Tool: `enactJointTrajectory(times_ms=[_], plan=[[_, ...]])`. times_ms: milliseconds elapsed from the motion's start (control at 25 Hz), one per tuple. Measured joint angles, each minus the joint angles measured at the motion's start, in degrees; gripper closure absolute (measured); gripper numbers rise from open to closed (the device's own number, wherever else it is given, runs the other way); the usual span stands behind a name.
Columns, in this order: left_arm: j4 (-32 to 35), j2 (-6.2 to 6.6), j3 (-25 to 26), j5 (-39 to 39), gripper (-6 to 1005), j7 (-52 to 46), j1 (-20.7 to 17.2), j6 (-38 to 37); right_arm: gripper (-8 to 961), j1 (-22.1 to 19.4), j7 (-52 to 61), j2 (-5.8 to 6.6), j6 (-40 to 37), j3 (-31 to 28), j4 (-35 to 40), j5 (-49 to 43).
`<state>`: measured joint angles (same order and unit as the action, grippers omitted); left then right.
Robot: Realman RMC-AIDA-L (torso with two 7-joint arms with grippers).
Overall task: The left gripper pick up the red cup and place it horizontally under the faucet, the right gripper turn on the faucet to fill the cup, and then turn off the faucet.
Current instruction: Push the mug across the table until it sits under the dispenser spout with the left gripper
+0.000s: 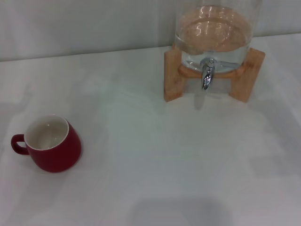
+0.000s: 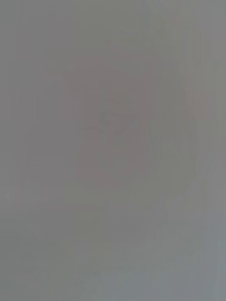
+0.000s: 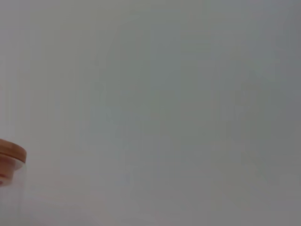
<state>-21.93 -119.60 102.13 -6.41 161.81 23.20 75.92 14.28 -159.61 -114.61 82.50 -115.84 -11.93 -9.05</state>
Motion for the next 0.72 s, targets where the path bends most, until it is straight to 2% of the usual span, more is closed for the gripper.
enactJointTrajectory(times_ms=[360, 720], plan=[[0.1, -0.24, 0.2, 0.0, 116, 0.0, -1.5, -0.1, 350, 0.0, 0.0, 0.10, -0.3, 0.0, 0.0, 0.0], [5.7, -0.85, -0.2, 2.2, 114, -0.3, -4.0, 2.1, 350, 0.5, 0.1, 0.13, -1.8, 0.0, 0.0, 0.0]])
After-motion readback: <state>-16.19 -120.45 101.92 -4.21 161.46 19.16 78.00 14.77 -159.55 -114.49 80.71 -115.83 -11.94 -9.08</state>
